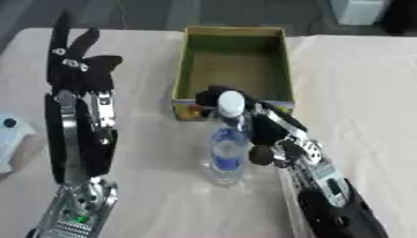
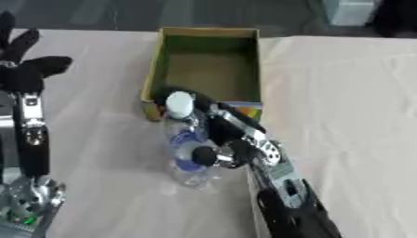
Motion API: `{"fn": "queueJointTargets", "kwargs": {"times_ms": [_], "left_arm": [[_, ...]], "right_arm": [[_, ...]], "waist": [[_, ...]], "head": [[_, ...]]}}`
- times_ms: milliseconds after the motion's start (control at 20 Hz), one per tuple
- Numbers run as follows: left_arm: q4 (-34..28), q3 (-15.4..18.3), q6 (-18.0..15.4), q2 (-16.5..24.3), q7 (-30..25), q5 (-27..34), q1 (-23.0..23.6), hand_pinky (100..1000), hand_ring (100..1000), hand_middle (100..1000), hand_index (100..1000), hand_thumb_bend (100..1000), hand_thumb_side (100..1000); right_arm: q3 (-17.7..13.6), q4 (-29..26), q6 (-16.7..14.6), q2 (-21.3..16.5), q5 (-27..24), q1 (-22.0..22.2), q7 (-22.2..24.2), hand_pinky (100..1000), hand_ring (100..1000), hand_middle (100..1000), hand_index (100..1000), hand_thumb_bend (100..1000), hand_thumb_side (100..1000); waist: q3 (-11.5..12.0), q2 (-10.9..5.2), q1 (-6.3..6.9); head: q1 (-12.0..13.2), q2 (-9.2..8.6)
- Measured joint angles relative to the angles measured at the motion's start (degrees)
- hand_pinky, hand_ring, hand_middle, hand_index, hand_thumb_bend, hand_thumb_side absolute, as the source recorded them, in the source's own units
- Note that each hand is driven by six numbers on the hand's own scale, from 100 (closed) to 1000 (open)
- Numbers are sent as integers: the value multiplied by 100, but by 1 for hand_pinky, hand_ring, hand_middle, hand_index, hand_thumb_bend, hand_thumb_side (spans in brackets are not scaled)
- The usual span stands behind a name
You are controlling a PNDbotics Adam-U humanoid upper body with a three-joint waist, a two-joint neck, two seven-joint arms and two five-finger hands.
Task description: Pick up objects on the table and place them in the box.
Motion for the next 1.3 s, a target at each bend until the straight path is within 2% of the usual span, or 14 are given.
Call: {"fn": "queueJointTargets", "kwargs": {"times_ms": [300,650,800,1000,1200,1300], "left_arm": [[0,-3,3,0,-13,0,-1,661,654,1000,878,100,1000],[0,-3,-2,0,-24,0,-3,661,653,1000,878,100,1000],[0,-3,-3,0,-25,0,-3,661,653,1000,878,100,1000],[0,-3,-3,-45,-25,0,-3,660,652,1000,878,100,1000],[0,-3,-4,-46,-24,0,-2,660,652,1000,878,100,1000],[0,-3,-5,-47,-22,-6,-2,660,652,1000,878,100,1000]], "right_arm": [[104,117,-22,3,248,0,-15,1000,1000,997,1000,750,397],[133,249,-80,47,396,0,-73,997,1000,1000,1000,743,417],[127,256,-100,48,408,0,-93,926,978,991,1000,739,444],[73,288,-136,53,419,4,-129,804,909,919,1000,737,483],[-75,351,-161,95,433,14,-153,767,871,856,1000,719,539],[-171,392,-161,102,448,53,-153,827,911,893,1000,723,554]], "waist": [[21,8,-16],[44,9,-20],[47,12,-20],[50,21,-17],[65,46,-12],[85,48,-8]], "head": [[-3,17],[-11,22],[-40,22],[-44,22],[-45,23],[-45,23]]}}
